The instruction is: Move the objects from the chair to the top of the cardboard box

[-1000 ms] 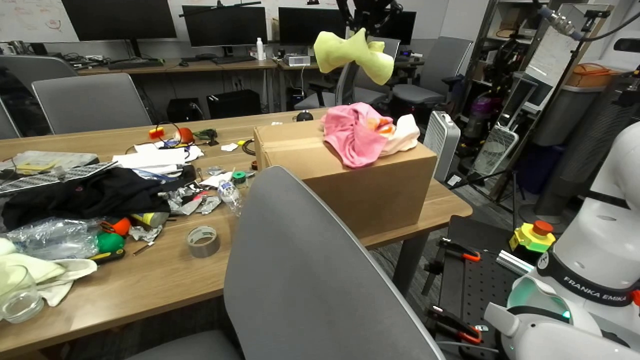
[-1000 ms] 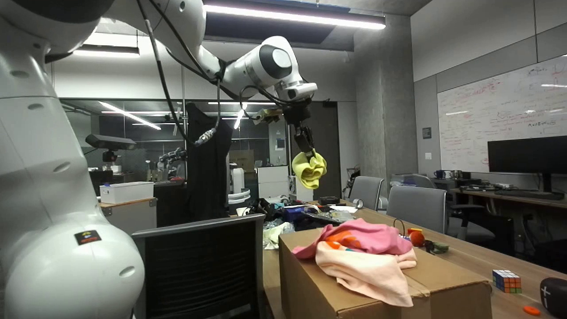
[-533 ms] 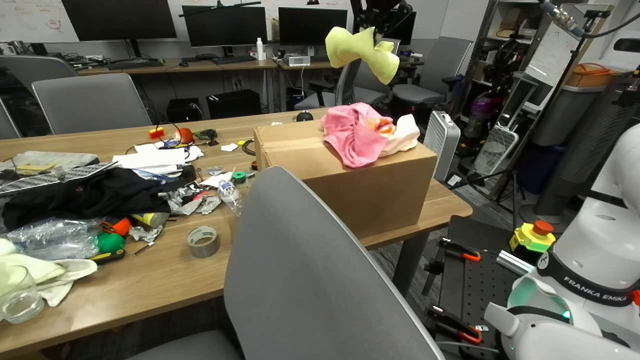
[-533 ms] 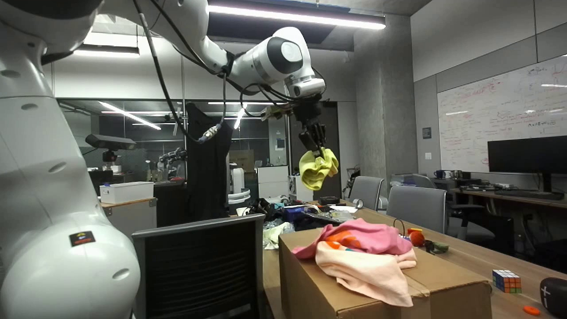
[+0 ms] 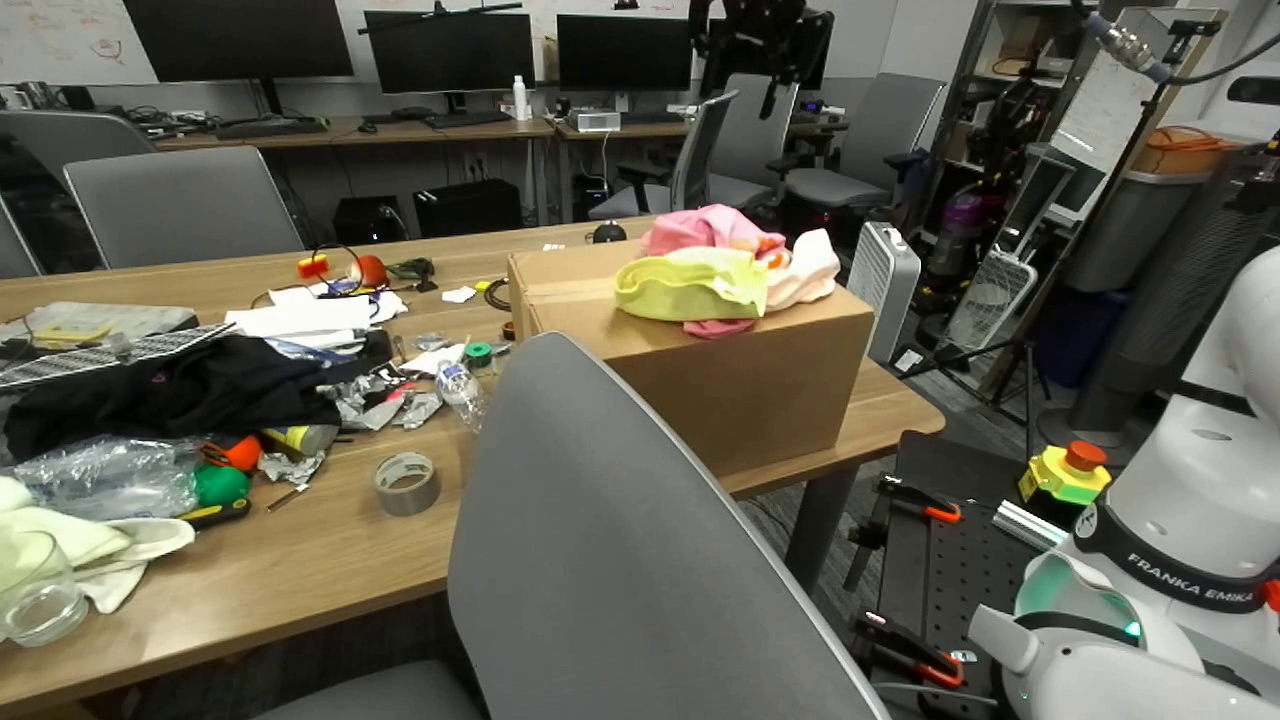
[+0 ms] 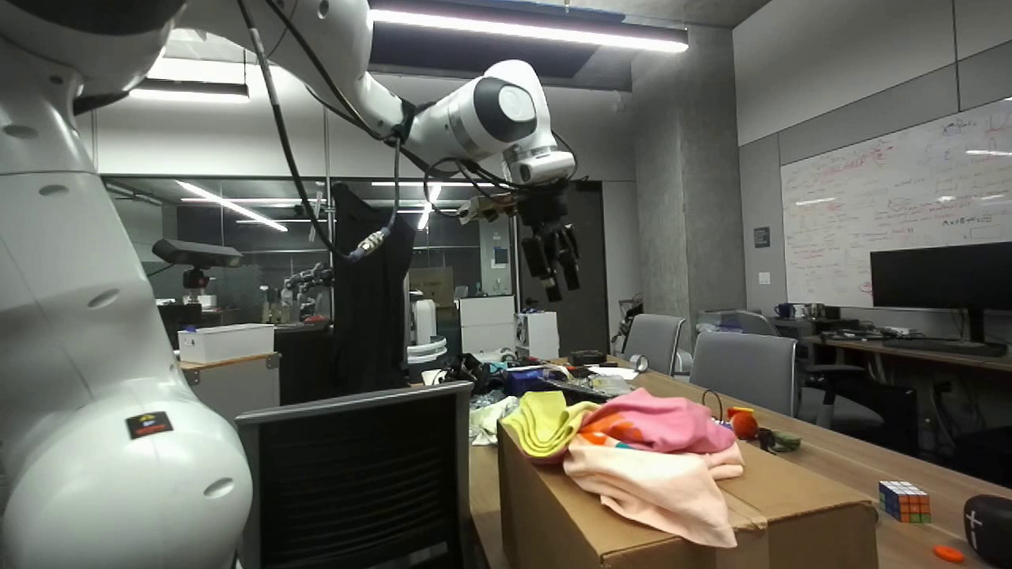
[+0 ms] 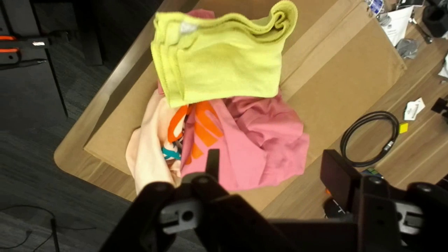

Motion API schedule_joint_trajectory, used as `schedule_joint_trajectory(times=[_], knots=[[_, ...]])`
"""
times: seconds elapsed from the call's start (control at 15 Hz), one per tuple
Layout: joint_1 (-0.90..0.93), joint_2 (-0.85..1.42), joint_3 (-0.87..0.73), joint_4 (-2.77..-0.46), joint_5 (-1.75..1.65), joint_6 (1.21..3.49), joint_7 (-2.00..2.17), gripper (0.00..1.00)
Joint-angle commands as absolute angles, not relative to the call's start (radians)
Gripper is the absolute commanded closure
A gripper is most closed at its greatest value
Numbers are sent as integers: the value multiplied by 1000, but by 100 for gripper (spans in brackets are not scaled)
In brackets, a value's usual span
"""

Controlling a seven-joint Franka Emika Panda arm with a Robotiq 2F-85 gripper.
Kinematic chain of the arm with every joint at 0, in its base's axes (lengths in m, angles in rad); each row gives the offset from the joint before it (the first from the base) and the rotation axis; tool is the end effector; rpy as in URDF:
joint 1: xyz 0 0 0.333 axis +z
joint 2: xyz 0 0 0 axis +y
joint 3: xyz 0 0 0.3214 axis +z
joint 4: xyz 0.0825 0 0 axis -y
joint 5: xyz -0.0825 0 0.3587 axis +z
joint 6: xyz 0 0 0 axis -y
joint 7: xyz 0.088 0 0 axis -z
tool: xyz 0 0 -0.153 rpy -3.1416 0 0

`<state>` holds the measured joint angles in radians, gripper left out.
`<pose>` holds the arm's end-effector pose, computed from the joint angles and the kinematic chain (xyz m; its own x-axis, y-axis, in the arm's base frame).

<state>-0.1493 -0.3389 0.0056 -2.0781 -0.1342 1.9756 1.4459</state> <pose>0.4532 -0.0796 0.5576 0.0017 -0.9869 0.1614 -0.9766 -0.0363 -0.2121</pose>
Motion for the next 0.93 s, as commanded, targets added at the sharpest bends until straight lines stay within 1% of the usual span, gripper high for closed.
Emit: schedule_joint_trajectory(times=[0.0,0.33,0.73,0.87], knots=[[-121,-375,16,-2133,-127,1971,1368,0],[-38,-467,32,-2294,-19,1914,1159,0],[13,-614,60,-2425,13,1728,897,0],[23,-660,70,-2455,8,1698,800,0]])
